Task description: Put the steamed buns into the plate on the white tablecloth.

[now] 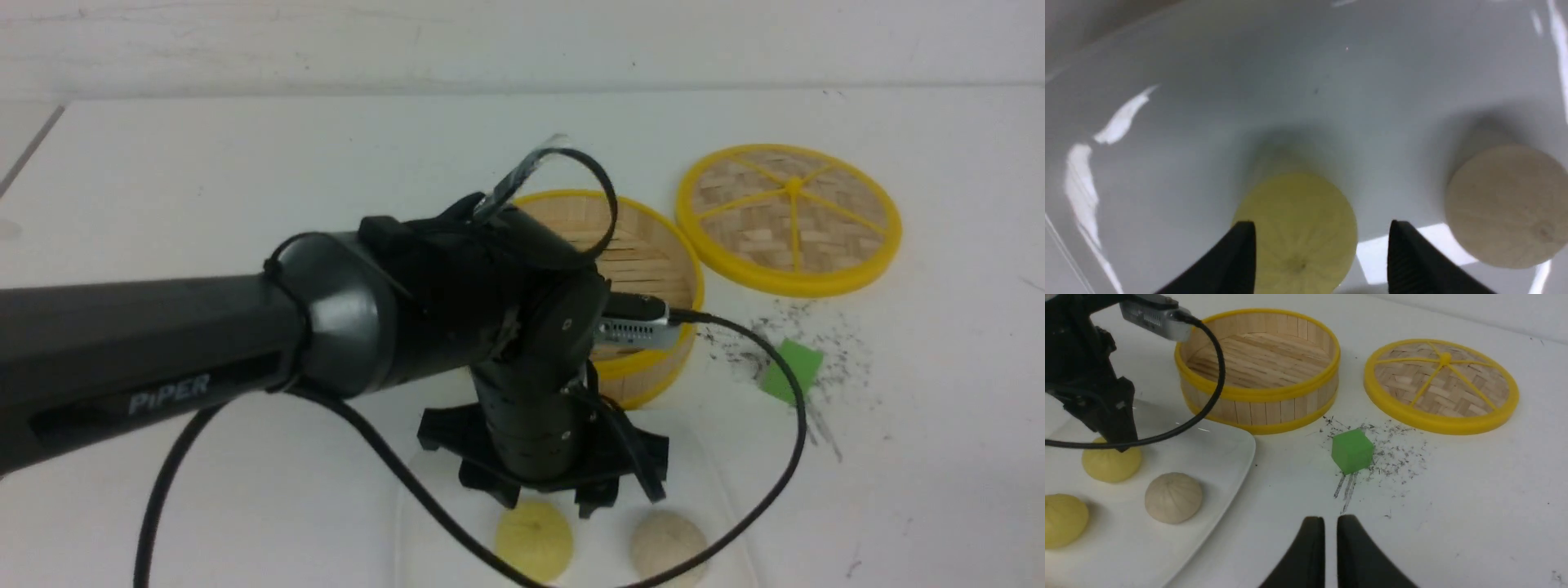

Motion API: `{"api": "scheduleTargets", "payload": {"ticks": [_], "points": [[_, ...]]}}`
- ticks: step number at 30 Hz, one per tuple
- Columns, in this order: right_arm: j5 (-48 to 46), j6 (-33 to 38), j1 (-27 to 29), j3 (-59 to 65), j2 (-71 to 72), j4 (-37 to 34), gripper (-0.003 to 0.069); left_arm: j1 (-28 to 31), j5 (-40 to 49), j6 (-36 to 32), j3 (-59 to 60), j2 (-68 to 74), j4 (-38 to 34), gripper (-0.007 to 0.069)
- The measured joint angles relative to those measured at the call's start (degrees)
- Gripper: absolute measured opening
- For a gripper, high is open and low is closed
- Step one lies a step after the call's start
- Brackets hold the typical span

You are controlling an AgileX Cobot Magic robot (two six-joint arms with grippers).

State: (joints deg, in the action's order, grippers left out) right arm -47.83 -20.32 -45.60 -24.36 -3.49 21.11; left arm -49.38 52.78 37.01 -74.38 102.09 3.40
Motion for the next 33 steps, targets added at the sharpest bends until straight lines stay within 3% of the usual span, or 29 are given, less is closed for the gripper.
{"api": "scheduleTargets", "payload": {"ticks": [3, 7, 14, 17, 21, 24, 26, 28, 33], "points": [[-0.07, -0.07, 0.0, -0.57, 0.0, -0.38, 0.0072, 0.0, 3.23, -0.01, -4.29, 0.0, 1.69, 0.0419], [-2.38, -0.13, 0.0, -4.98, 0.0, -1.56, 0.0072, 0.0, 7.34, -0.01, -9.05, 0.0, 3.85, 0.0332], [-12.4, -0.13, 0.0, -13.69, 0.19, -1.7, 0.0072, 0.0, 7.46, -0.01, -10.8, 0.0, 4.83, 0.0087], [-13.95, -0.13, 0.0, -13.63, 0.19, -1.41, 0.0074, 0.0, 7.46, -0.44, -10.8, 0.0, 4.88, 0.004], [-14.18, -0.41, 0.0, -14.02, 0.19, 7.86, 0.0075, 0.0, 7.46, -1.78, -10.8, 0.0, 5.27, 0.0006], [-14.29, -4.48, 0.0, -16.81, 0.19, 20.82, 0.0074, 0.0, 7.52, -2.59, -10.8, 0.0, 5.47, 0.0005], [-14.58, -6.8, 0.0, -17.89, 0.36, 22.11, 0.0063, 0.0, 7.88, -2.8, -10.85, 0.0, 5.47, 0.0005], [-14.57, -7.15, 0.0, -17.82, 0.36, 20.13, 0.005, 0.0, 8.05, -2.85, -10.85, 0.0, 5.52, 0.0005], [-5.3, -4.99, 0.0, -11.03, 0.36, 0.52, -0.0014, 0.0, 8.12, -2.85, -10.85, 0.0, 5.64, 0.0006]]}}
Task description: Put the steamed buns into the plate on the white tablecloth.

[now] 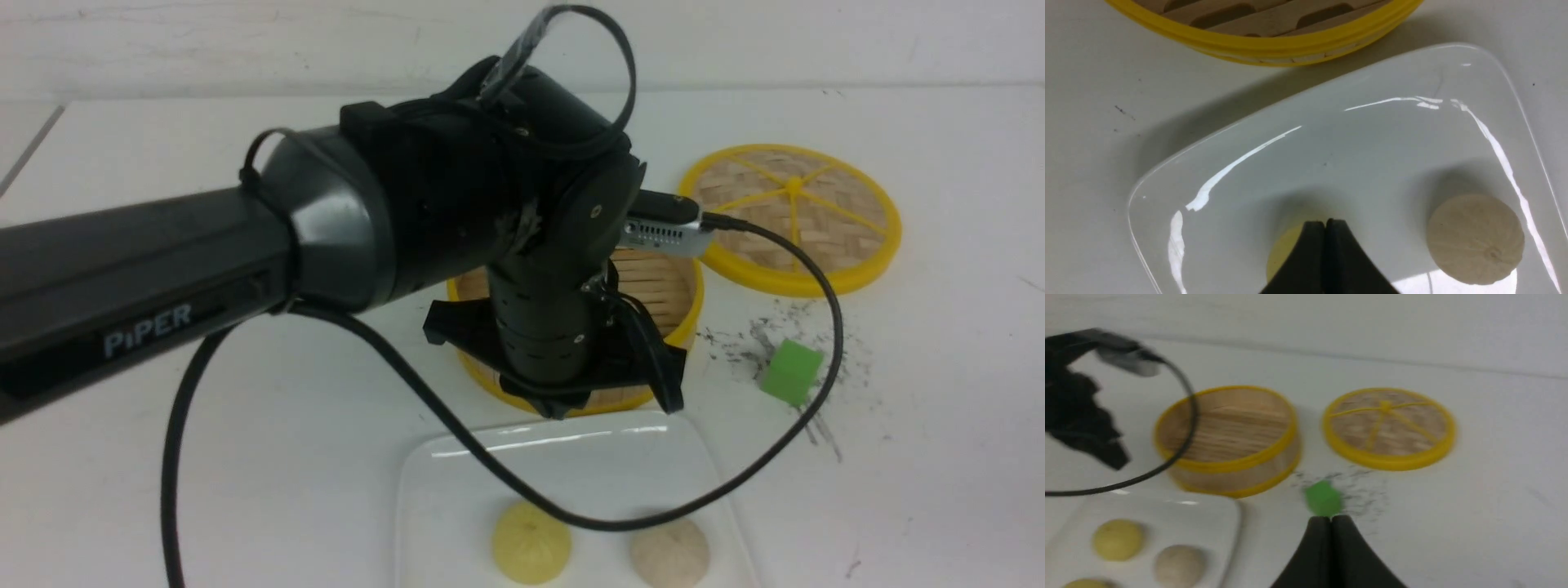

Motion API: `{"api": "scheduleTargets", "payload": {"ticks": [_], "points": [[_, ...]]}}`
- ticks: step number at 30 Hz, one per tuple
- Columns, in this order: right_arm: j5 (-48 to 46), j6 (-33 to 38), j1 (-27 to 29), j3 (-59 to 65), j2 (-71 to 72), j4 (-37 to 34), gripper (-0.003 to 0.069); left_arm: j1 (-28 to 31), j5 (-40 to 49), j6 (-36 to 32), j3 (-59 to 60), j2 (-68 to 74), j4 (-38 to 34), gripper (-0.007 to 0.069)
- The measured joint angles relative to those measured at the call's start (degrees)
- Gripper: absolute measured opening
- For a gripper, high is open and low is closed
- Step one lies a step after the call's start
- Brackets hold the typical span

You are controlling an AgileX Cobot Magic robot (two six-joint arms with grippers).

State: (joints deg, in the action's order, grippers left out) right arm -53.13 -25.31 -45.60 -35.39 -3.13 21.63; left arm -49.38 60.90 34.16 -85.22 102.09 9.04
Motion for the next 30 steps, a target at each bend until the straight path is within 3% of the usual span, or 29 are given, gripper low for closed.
{"api": "scheduleTargets", "payload": {"ticks": [4, 12, 30], "points": [[12.07, 1.05, 0.0, 6.54, 0.0, -6.08, -0.0016, 0.0, 0.05, 0.0, 0.0, 0.0, 0.06, 0.001], [27.99, 1.22, 0.0, 13.38, 0.0, -6.8, -0.0016, 0.0, 0.11, 0.0, 0.0, 0.0, 0.06, 0.001], [21.91, 5.14, 0.0, 13.96, -0.14, -10.16, -0.001, 0.0, 1.34, 0.0, 0.0, 0.0, -0.21, 0.0016]]}}
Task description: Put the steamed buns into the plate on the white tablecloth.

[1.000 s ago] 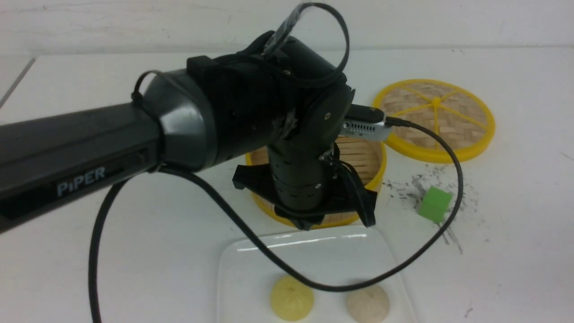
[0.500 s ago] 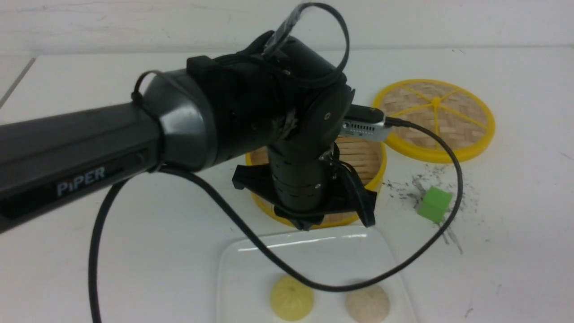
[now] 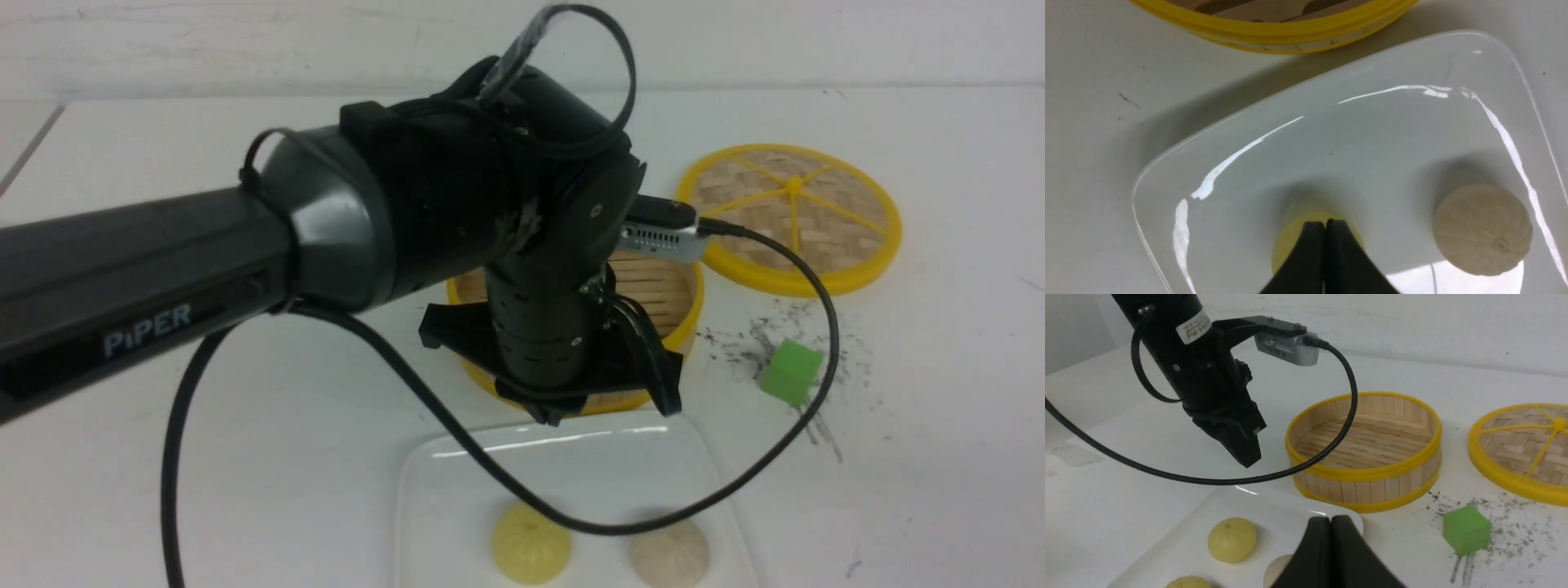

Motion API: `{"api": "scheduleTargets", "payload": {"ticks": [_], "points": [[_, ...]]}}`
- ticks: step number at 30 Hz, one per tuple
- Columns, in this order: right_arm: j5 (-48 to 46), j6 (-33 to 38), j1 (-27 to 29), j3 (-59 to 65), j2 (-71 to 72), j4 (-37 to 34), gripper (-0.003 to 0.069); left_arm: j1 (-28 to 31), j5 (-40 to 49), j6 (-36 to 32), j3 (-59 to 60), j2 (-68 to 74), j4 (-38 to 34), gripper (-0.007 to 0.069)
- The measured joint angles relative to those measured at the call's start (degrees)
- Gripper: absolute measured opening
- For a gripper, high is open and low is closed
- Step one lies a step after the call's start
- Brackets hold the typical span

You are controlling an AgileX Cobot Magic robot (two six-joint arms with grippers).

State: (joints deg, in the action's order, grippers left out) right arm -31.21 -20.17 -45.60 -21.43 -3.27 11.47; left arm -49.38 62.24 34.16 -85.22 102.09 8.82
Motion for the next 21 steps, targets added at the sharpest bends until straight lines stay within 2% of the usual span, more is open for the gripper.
{"api": "scheduleTargets", "payload": {"ticks": [21], "points": [[0.14, 0.85, 0.0, 0.0, 0.0, -0.15, 0.0002, 0.0, 0.11, 0.0, 0.0, 0.0, 0.98, 0.0028]]}}
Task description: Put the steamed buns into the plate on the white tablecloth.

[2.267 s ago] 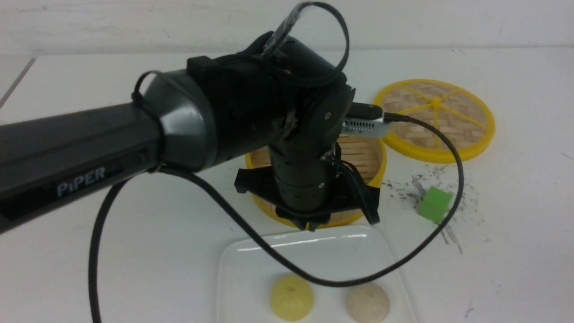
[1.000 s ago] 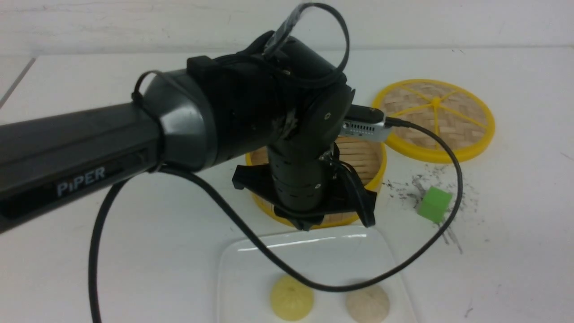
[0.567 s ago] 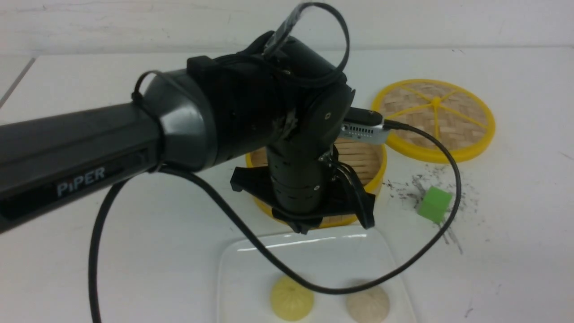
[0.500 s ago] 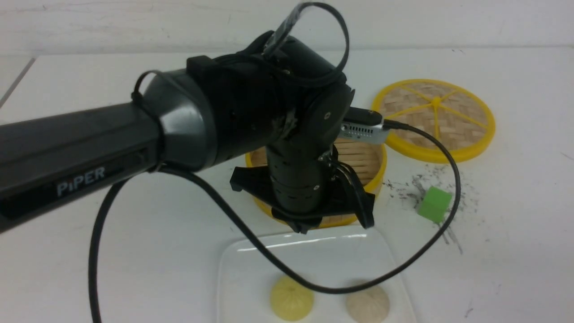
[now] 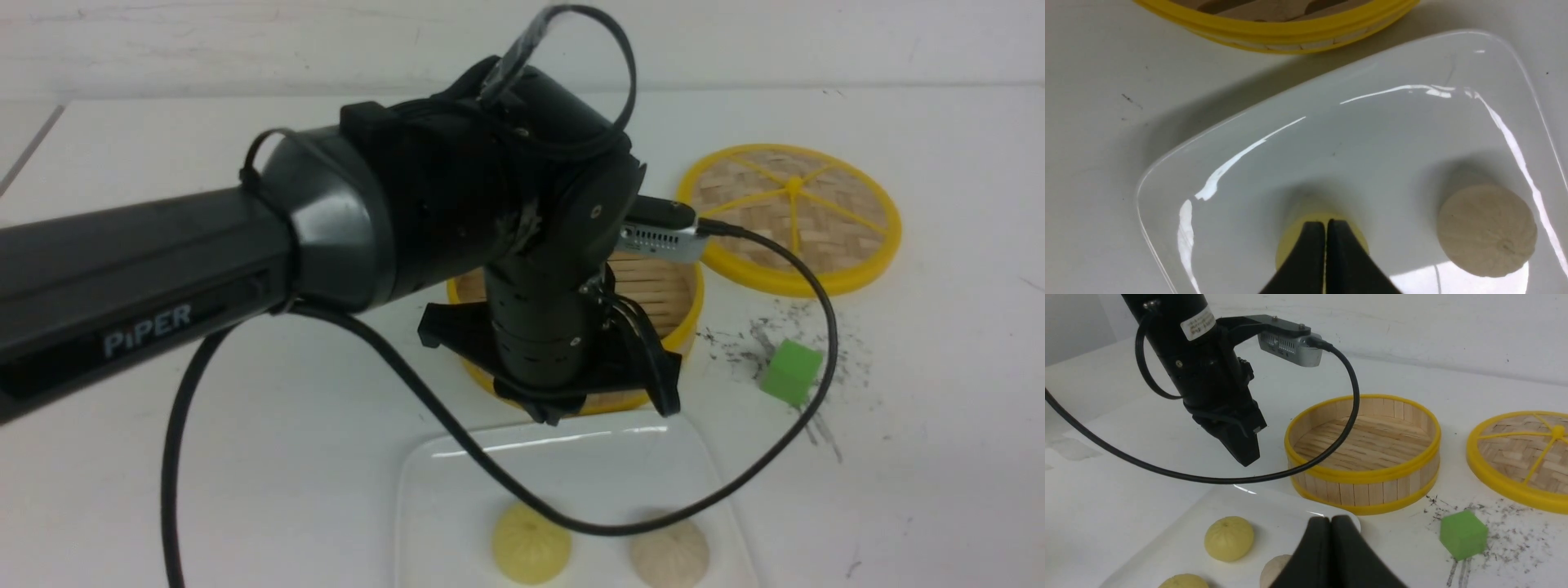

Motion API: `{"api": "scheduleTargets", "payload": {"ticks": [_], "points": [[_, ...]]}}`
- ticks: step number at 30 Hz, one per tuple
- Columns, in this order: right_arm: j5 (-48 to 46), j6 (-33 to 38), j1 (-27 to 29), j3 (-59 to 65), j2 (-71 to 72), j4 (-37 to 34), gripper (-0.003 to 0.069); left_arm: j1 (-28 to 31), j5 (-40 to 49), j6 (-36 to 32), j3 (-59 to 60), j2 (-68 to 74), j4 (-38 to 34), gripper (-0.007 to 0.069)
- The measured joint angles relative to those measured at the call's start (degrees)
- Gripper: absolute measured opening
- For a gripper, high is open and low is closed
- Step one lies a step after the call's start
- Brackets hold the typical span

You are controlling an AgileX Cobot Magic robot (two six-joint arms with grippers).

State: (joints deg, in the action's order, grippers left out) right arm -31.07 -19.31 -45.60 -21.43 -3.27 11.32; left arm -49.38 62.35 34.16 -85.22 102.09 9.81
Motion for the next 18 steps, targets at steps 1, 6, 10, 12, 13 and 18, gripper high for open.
{"api": "scheduleTargets", "payload": {"ticks": [1, 6, 10, 12, 13, 18], "points": [[0.0, 0.0, 0.0, 0.0, 0.0, 0.0, 0.0003, 0.0, 0.06, 0.0, 0.0, 0.0, 0.34, 0.003], [0.0, 0.0, 0.0, 0.0, 0.0, 0.0, 0.0006, 0.0, 0.03, 0.0, 0.0, 0.0, 1.31, 0.0035], [0.0, 0.0, 0.0, 0.0, 0.0, 0.0, 0.001, 0.0, -0.36, 0.0, 0.0, 0.0, 1.37, 0.0035], [0.0, 0.0, 0.0, 0.0, 0.0, 0.0, 0.0012, 0.0, -0.48, 0.0, 0.0, 0.0, 1.37, 0.0037], [0.0, 0.0, 0.0, 0.0, 0.0, 0.0, 0.0013, 0.0, -0.48, 0.0, 0.0, 0.0, 1.43, 0.0038], [0.24, 0.0, 0.0, 0.11, 0.0, 0.0, 0.0019, 0.0, 1.48, 0.0, 0.0, 0.0, 1.47, 0.0044]]}}
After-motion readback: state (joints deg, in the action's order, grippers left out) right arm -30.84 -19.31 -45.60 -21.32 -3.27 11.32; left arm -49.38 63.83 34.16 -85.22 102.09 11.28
